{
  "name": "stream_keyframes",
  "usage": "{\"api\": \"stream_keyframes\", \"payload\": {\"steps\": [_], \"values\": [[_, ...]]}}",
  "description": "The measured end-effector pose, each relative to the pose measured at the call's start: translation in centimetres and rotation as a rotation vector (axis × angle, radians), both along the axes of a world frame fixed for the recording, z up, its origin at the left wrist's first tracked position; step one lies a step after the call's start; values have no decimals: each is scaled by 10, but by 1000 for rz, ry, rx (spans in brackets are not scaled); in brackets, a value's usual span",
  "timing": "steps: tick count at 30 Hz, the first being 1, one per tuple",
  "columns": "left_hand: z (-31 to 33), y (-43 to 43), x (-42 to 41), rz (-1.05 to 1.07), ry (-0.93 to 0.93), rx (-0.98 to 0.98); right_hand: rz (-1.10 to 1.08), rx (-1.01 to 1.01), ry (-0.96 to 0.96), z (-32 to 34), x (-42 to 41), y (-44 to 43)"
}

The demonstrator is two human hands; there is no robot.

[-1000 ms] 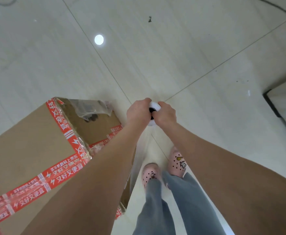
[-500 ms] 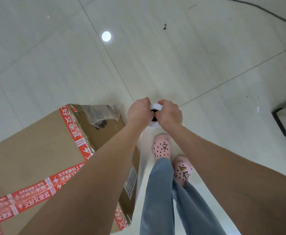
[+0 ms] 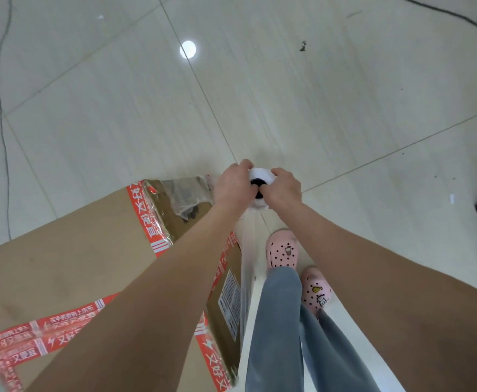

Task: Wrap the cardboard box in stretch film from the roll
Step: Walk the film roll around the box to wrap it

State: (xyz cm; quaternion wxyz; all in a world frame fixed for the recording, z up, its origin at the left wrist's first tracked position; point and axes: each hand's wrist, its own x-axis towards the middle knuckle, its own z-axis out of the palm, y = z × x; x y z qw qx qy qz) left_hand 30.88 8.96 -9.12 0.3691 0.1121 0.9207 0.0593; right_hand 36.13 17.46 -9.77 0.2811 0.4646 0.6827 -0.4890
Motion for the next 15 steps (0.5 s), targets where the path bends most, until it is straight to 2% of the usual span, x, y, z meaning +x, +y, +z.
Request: {"api": "stream_keyframes", "payload": {"steps": [2,7,10,15], "values": [[0,4,-9,-105,-9,-7,40,23,15,-1,-2,-1],[1,5,-27,-111,23,-48,155,97,9,5,-21,2],[-1,-2,-34,-19,43,-36,222,152,11,10,-38,0],[-6,-21,-51,271,37,15,229,142,98,10,-63,-6]]}}
